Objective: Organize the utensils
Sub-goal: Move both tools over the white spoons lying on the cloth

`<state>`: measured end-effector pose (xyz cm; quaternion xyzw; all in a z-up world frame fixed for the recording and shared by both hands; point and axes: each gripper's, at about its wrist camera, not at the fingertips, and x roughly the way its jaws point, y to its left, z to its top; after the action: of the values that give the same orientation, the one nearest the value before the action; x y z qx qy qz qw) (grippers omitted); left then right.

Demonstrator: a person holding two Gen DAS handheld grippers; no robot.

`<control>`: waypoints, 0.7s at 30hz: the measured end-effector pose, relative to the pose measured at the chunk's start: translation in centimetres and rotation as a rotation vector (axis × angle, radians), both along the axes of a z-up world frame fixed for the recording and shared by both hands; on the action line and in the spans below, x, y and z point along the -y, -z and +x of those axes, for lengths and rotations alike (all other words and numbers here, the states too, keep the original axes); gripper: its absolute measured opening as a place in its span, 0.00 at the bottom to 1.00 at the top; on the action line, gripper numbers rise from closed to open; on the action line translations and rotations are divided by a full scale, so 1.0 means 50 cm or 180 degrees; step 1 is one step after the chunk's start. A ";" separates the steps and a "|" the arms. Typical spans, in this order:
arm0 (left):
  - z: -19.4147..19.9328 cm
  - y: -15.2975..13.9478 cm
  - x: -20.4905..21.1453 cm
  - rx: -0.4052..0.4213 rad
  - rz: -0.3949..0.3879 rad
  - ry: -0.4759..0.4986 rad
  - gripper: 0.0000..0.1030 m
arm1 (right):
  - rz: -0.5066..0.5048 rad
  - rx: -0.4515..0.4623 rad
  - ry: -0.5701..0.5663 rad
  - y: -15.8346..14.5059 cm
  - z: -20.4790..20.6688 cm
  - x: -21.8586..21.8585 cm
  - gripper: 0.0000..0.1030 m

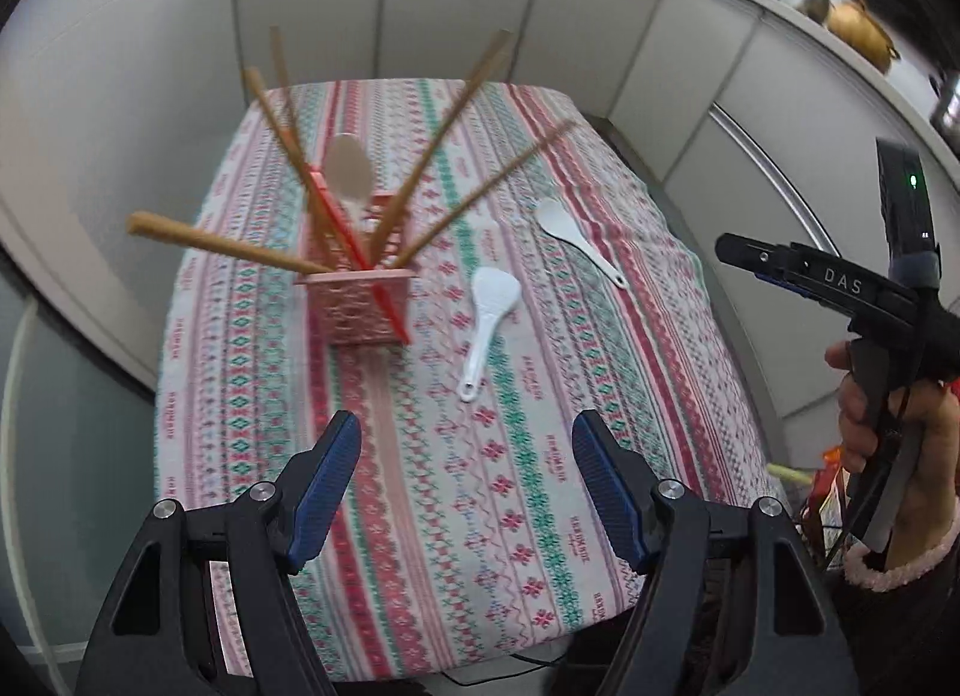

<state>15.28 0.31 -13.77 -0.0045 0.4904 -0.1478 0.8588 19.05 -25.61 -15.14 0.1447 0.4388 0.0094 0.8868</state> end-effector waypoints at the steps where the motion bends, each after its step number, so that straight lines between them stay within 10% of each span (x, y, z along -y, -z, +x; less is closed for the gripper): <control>1: -0.001 0.002 0.016 0.0001 0.0028 0.0035 0.74 | -0.0016 -0.0016 -0.0002 0.002 -0.005 0.006 0.73; 21: 0.191 0.197 0.222 -0.0111 0.0574 0.0159 0.74 | 0.0148 -0.0408 0.0299 0.095 0.007 0.133 0.77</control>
<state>24.81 -10.79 -23.63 0.0825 0.5166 -0.1244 0.8432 19.42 -32.26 -19.88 0.1860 0.4871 -0.0314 0.8527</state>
